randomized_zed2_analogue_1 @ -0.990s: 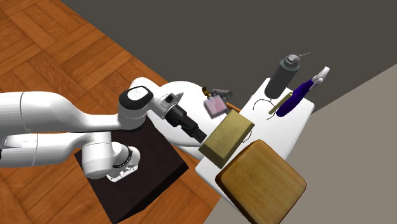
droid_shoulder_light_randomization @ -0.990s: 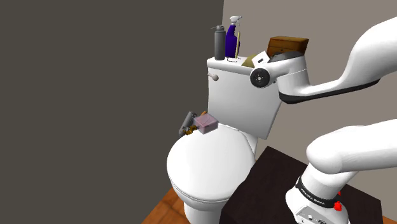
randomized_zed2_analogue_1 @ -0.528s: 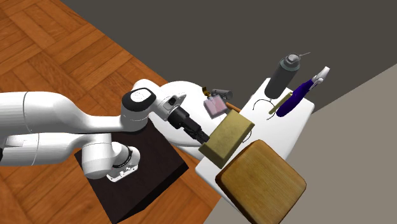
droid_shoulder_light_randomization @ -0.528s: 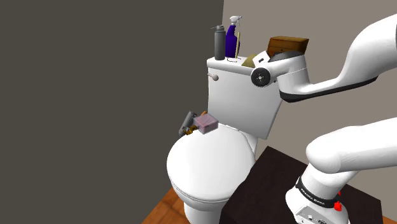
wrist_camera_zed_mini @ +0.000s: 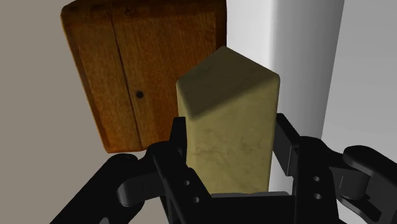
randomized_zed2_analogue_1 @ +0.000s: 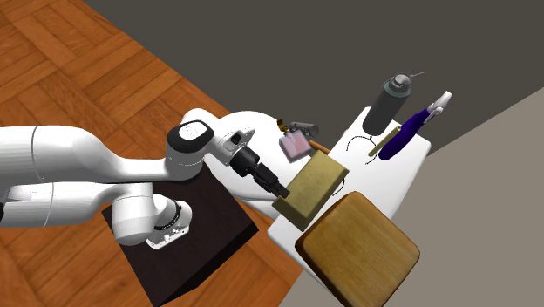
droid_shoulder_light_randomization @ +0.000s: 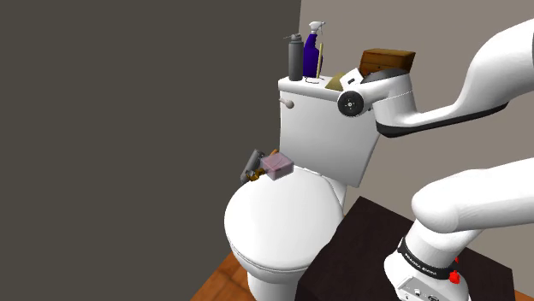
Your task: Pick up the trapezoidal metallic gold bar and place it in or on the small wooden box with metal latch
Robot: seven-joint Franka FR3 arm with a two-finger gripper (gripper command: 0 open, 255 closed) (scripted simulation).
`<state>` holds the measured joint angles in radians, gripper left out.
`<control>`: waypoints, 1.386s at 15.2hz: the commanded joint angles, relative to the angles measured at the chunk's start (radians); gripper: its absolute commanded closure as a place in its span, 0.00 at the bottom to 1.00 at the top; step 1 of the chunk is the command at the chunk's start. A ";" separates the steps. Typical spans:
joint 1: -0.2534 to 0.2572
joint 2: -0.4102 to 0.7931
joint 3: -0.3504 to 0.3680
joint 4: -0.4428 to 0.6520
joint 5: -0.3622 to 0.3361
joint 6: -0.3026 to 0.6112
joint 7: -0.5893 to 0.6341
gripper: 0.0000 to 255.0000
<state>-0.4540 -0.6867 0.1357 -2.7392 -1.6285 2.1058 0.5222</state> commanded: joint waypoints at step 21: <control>0.013 -0.072 -0.031 0.125 0.100 0.011 -0.230 1.00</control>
<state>-0.4416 -0.7537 0.1069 -2.6276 -1.5364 2.1176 0.3107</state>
